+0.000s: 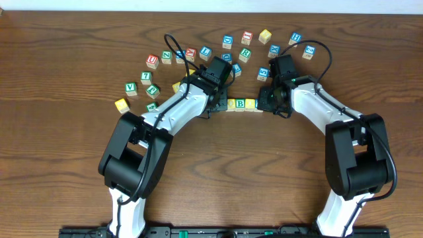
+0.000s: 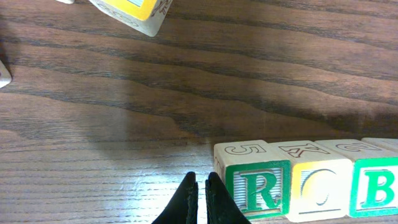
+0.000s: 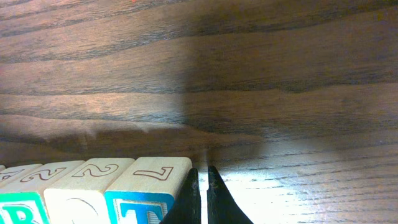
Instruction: Spell out ROBOT
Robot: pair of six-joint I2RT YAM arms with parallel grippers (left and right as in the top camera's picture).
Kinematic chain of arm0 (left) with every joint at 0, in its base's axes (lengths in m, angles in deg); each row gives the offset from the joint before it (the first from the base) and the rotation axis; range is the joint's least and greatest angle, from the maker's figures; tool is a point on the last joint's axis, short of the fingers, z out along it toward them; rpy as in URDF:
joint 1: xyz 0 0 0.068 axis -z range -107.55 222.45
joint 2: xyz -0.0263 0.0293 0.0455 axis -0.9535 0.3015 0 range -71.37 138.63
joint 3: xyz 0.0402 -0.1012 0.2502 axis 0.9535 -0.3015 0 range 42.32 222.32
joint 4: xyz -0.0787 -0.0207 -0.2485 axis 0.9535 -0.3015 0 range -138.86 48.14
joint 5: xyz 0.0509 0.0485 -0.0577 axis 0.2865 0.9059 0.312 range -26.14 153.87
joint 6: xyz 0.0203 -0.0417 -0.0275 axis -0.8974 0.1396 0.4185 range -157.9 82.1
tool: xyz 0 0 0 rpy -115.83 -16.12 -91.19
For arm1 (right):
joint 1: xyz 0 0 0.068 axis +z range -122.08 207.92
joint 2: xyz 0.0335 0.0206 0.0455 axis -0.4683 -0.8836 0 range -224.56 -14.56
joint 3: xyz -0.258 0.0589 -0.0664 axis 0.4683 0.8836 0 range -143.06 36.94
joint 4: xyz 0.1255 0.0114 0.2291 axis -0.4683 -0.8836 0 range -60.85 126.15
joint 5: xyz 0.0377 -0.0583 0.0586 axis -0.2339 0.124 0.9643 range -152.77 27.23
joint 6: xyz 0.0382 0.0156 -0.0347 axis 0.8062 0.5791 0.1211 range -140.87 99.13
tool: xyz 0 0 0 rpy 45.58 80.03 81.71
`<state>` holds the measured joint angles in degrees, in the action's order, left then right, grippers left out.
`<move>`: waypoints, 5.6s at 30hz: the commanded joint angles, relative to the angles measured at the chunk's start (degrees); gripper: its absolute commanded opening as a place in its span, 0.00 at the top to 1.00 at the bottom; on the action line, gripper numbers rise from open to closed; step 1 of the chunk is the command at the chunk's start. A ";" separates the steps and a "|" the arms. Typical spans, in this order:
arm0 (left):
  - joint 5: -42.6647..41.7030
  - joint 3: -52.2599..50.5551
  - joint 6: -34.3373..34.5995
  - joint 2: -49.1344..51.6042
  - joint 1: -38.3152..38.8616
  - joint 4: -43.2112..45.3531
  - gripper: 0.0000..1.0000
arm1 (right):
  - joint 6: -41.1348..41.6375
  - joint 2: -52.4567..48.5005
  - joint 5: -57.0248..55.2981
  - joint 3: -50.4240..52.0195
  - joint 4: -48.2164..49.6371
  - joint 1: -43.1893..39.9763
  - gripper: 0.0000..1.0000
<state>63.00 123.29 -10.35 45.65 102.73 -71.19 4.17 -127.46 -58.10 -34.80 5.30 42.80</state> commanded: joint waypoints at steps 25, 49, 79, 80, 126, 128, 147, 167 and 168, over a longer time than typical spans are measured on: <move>1.33 -0.17 1.03 0.85 -3.13 -1.68 0.93 | -5.84 -0.59 3.87 -4.28 -1.92 -0.52 0.99; 1.60 -0.15 -5.05 -11.06 -14.84 -5.62 0.92 | -7.98 -0.59 6.45 -13.29 -5.01 2.32 0.99; 8.02 -0.17 -5.44 -11.04 -20.35 -8.22 0.92 | -0.81 -11.04 7.56 -20.98 2.47 13.73 0.99; 8.00 -0.17 -5.42 -11.04 -20.35 -8.24 0.92 | -0.33 -11.34 7.54 -20.98 2.25 13.75 0.99; 8.04 -0.17 -5.44 -11.04 -20.35 -9.92 0.93 | 3.67 -12.81 9.22 -20.98 -2.45 14.16 0.99; 8.04 -0.17 -5.44 -11.02 -20.35 -9.92 0.92 | 3.67 -12.81 9.22 -20.98 -2.60 14.16 0.99; 8.04 -0.17 -5.44 -11.02 -20.35 -9.88 0.92 | 3.67 -12.72 7.30 -21.16 -1.14 11.58 0.99; 8.02 -0.17 -5.44 -10.16 -20.35 -10.29 0.93 | 3.67 -12.72 7.30 -21.16 -4.92 11.37 0.99; 8.02 -0.17 -5.44 -10.16 -20.35 -10.29 0.92 | 3.67 -12.72 7.30 -21.16 -4.96 11.37 0.99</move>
<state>70.24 123.29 -15.44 35.46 82.63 -81.09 7.23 -139.57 -50.59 -54.91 0.69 54.12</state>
